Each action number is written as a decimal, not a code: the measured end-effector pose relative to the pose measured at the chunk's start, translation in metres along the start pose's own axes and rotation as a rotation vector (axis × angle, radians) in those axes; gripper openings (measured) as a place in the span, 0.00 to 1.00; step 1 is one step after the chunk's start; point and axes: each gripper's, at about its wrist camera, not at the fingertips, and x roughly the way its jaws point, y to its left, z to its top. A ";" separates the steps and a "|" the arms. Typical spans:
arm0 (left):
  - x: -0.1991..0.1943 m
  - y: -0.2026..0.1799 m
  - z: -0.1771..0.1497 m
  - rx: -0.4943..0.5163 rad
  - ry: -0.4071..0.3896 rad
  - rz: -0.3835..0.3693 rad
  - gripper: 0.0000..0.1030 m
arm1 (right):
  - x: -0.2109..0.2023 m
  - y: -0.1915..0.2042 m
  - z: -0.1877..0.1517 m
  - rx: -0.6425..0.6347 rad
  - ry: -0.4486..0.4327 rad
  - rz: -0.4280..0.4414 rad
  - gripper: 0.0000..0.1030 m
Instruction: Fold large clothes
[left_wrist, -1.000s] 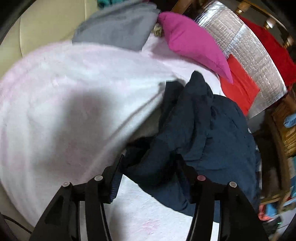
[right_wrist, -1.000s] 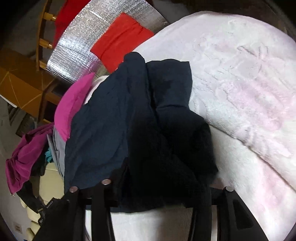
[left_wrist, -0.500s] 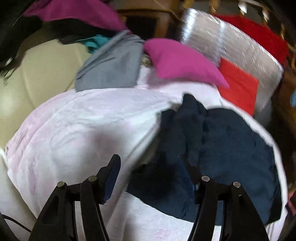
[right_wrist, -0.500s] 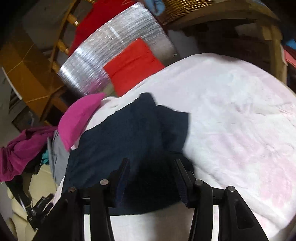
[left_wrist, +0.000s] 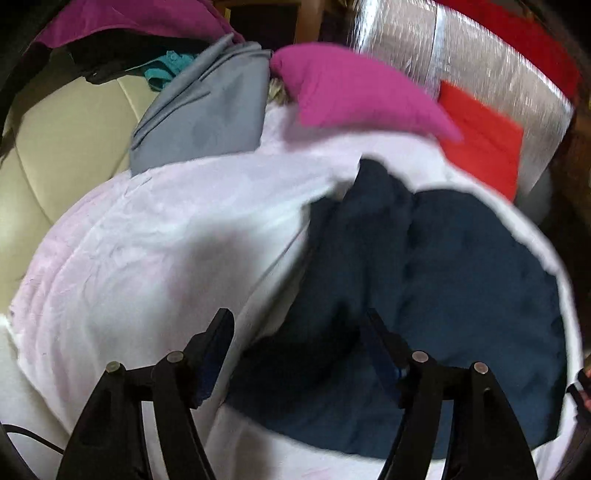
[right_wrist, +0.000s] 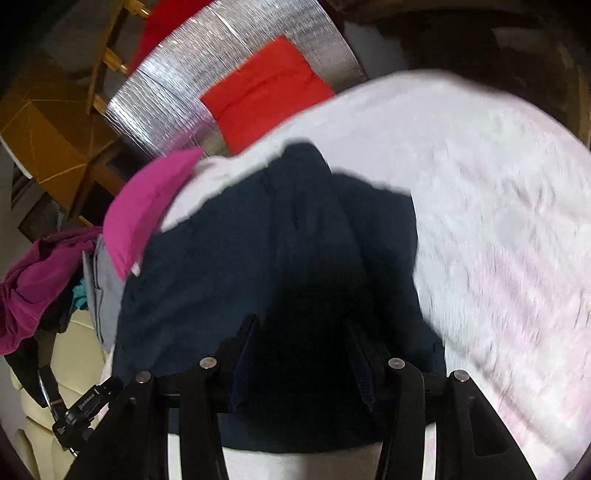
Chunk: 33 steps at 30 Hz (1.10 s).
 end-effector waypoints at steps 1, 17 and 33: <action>0.002 -0.004 0.009 0.000 -0.001 0.005 0.70 | 0.002 0.004 0.010 -0.007 -0.003 0.006 0.49; 0.115 -0.056 0.094 0.005 0.147 0.074 0.70 | 0.116 0.034 0.109 0.080 0.047 -0.049 0.49; 0.110 -0.070 0.101 0.098 0.096 0.089 0.88 | 0.134 0.060 0.112 0.019 0.066 -0.011 0.71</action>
